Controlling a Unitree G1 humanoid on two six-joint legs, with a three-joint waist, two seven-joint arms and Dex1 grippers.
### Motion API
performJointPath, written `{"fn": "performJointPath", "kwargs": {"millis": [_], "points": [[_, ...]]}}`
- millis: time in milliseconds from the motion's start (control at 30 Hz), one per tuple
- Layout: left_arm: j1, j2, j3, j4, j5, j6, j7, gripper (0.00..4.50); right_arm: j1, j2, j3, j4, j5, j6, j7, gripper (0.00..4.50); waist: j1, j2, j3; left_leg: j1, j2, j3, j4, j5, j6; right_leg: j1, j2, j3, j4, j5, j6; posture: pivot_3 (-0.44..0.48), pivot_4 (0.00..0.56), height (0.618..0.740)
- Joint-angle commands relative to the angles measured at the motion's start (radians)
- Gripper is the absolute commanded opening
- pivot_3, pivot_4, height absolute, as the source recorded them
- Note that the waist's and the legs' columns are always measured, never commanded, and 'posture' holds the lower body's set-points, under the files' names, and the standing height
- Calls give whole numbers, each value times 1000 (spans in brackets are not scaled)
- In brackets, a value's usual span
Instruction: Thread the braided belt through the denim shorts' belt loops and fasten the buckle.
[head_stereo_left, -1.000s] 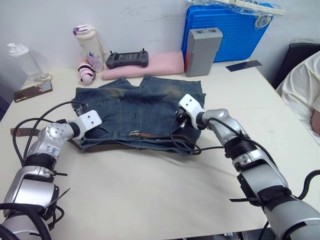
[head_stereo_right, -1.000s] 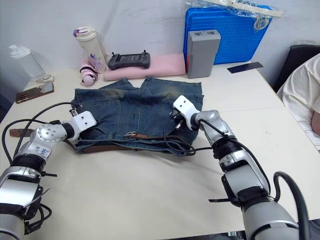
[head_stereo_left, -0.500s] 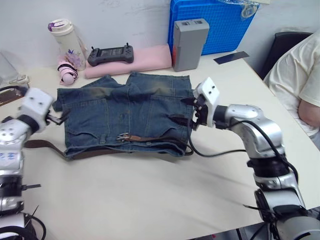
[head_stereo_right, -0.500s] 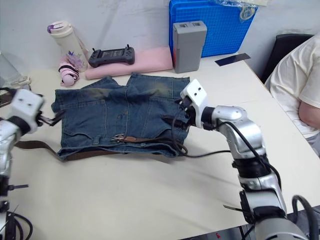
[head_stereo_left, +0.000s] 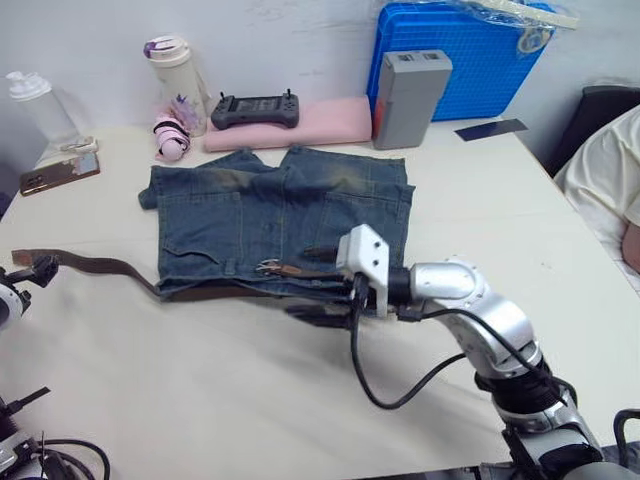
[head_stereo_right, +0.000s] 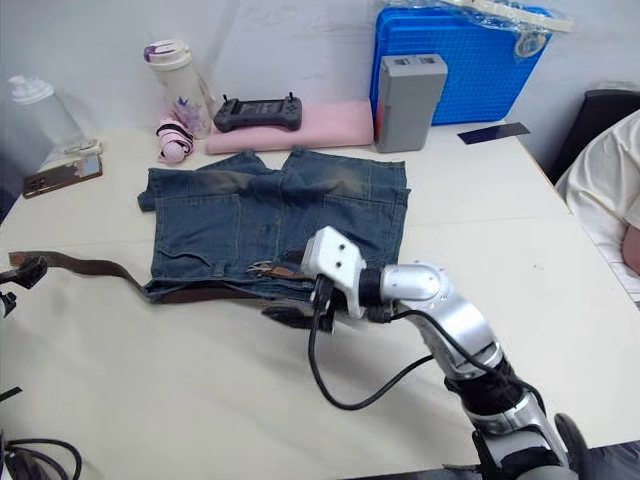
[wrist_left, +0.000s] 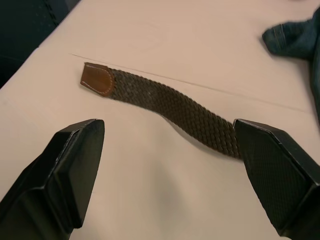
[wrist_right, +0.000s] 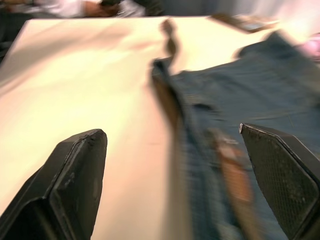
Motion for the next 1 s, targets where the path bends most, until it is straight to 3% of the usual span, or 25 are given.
{"fn": "performJointPath", "kwargs": {"millis": [33, 167, 233, 467, 667, 833, 933, 1000], "points": [[-57, -14, 29, 45, -19, 5, 47, 4477, 24, -1, 20, -60, -11, -21, -17, 4500, -1, -1, 0, 0, 0, -1, 0, 0, 0, 0, 0, 0, -1, 0, 0, 0, 150, 676], [-98, -35, 46, 137, -23, -26, 86, 4477, 47, -11, 28, -66, -24, -34, -30, 4500, -6, -2, 0, 0, 0, -1, 0, 0, 0, 2, 0, -1, -4, 0, 1, 0, 150, 676], [-146, -32, 42, 274, -18, -105, 103, 4477, 40, -7, 27, -75, -38, -6, -62, 4500, -9, -2, 0, 1, 1, -1, 0, 0, 0, 1, 1, -1, -4, 0, 1, 0, 150, 676], [-292, -93, -66, 523, -6, -272, 137, 4477, 72, -50, 4, -125, -46, 45, -104, 4500, -1, -5, -1, 1, 1, -1, 0, 0, -1, 2, 2, -1, -5, 1, 1, 0, 150, 676], [-340, -93, -174, 725, 57, -408, 196, 4477, 77, -56, -22, -145, -23, 77, -131, 4500, -3, -5, -1, 1, 1, -1, 0, 0, -1, 2, 2, -1, -4, 1, 2, 0, 150, 676], [-334, -94, -201, 844, 62, -510, 227, 4477, 71, -67, -67, -154, 3, 97, -131, 4500, -3, -1, -1, 4, 1, 0, -1, 1, -2, 3, 2, 0, -3, 1, 2, 0, 150, 676], [-318, -101, -235, 863, 69, -546, 211, 3712, 58, -69, -71, -155, 4, 109, -141, 4500, -4, 0, -1, 7, 1, 2, -2, 1, -3, 3, 2, 2, 0, 1, 1, 0, 150, 676], [-312, -109, -254, 872, 69, -560, 198, 2931, 55, -71, -73, -159, 4, 116, -145, 4500, -3, 0, 0, 8, 1, 2, -3, 1, -3, 3, 2, 3, 1, 0, 1, 0, 150, 676]]}}
